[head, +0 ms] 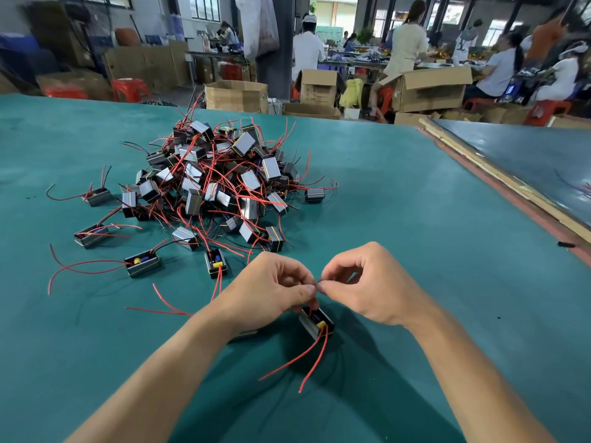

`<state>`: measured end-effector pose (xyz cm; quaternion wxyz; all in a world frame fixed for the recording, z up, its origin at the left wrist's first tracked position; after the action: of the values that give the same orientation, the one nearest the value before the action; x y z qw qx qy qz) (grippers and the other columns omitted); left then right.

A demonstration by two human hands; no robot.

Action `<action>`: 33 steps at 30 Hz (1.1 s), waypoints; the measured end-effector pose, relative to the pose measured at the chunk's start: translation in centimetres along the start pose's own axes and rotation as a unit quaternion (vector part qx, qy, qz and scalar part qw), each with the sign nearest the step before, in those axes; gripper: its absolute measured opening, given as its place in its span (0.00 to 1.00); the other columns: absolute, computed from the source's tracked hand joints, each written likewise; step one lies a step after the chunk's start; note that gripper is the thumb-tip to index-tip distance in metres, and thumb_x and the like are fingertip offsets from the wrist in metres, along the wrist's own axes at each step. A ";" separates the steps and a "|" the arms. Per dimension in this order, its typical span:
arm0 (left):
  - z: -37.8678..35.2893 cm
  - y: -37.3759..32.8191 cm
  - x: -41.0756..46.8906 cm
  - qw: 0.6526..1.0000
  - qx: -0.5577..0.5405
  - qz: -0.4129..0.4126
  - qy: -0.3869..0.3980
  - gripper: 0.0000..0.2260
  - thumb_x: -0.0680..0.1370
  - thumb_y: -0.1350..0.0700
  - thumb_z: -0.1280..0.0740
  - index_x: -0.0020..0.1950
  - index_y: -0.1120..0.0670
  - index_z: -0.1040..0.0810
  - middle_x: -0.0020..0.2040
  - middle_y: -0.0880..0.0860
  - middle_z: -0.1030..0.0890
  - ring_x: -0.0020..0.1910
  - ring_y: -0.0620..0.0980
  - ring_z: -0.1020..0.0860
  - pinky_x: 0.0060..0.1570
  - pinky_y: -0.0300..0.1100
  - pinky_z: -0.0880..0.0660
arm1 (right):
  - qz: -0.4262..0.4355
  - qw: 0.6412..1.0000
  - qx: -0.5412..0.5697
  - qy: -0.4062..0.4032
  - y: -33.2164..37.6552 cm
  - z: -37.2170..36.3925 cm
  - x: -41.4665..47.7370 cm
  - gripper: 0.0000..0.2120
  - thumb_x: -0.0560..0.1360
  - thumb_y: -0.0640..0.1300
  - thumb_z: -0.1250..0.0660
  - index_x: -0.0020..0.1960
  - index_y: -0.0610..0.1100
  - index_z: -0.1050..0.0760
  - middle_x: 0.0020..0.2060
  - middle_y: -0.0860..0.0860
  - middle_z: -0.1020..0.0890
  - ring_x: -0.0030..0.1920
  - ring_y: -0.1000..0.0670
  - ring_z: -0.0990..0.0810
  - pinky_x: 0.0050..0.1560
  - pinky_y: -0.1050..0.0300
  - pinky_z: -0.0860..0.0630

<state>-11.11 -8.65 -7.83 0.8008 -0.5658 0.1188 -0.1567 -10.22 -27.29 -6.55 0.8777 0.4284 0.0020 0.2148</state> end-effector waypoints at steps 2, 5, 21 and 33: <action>-0.1 0.1 0.0 1.000 0.014 -0.007 -0.017 0.06 0.77 0.64 0.31 0.41 0.59 0.18 0.36 0.53 0.15 0.33 0.47 0.23 0.39 0.41 0.26 | -0.012 1.000 0.004 -0.003 0.2 -0.2 0.0 0.08 0.71 0.42 0.28 0.32 0.46 0.19 0.28 0.52 0.18 0.29 0.57 0.24 0.33 0.59 0.26; -0.6 0.2 0.0 0.996 0.064 -0.029 -0.047 0.06 0.76 0.63 0.30 0.40 0.56 0.17 0.34 0.50 0.15 0.32 0.43 0.22 0.39 0.38 0.25 | -0.065 0.998 0.019 -0.009 0.1 -0.8 0.2 0.09 0.69 0.42 0.31 0.32 0.40 0.22 0.26 0.50 0.23 0.28 0.54 0.30 0.31 0.56 0.31; -0.6 0.1 0.2 0.996 0.026 -0.012 -0.082 0.07 0.77 0.65 0.31 0.40 0.59 0.18 0.34 0.52 0.15 0.30 0.45 0.24 0.38 0.39 0.26 | -0.018 0.999 -0.011 -0.026 0.0 -0.3 0.2 0.13 0.72 0.40 0.28 0.37 0.58 0.18 0.36 0.56 0.15 0.36 0.46 0.19 0.41 0.51 0.21; -1.1 0.4 0.0 0.967 0.203 -0.100 -0.115 0.05 0.74 0.58 0.30 0.39 0.50 0.18 0.32 0.44 0.17 0.31 0.40 0.22 0.36 0.35 0.27 | -0.107 0.994 -0.014 0.028 0.1 -0.6 0.2 0.14 0.73 0.42 0.29 0.29 0.51 0.22 0.26 0.57 0.21 0.27 0.60 0.28 0.33 0.65 0.31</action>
<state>-11.42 -9.47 -8.59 0.8872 -0.4149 -0.0657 -0.1909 -10.18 -26.68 -6.79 0.9011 0.4072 0.0696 0.1318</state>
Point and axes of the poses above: each hand's wrist, its own x-axis towards the middle knuckle, its own z-axis out of the back of the hand, y = z × x, the point moved 1 cm from there along x, towards the middle knuckle
